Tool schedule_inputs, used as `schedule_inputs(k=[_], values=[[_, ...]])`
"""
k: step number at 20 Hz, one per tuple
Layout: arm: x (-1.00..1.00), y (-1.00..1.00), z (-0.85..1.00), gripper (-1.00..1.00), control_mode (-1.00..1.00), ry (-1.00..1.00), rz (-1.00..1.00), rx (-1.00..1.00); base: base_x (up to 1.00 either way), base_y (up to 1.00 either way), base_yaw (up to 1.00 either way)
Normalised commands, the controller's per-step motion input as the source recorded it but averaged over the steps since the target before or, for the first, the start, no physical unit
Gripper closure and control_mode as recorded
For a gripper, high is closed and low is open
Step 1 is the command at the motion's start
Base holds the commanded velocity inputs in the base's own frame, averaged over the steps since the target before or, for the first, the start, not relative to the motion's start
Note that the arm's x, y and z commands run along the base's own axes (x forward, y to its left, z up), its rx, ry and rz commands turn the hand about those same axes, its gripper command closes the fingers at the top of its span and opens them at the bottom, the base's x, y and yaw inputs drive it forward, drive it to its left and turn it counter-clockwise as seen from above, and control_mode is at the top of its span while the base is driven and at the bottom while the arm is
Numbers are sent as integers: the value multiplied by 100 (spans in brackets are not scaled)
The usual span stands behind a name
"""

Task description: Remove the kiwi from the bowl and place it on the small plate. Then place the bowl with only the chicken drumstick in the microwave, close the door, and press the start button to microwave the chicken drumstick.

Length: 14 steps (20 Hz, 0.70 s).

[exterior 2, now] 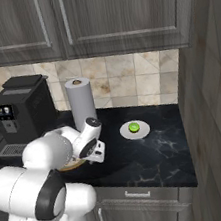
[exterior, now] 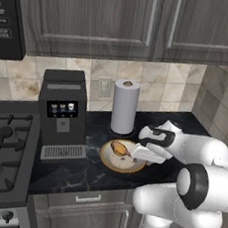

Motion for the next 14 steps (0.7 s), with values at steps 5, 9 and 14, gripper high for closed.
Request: schedule_inputs(k=[5,9,14], values=[[0,7,-1,100,-100,0,5,0,0,0,0],[0,4,-3,100,-100,1,6,0,0,0,0],[-9,1,10,100,-100,-2,0,1,0,0,0]])
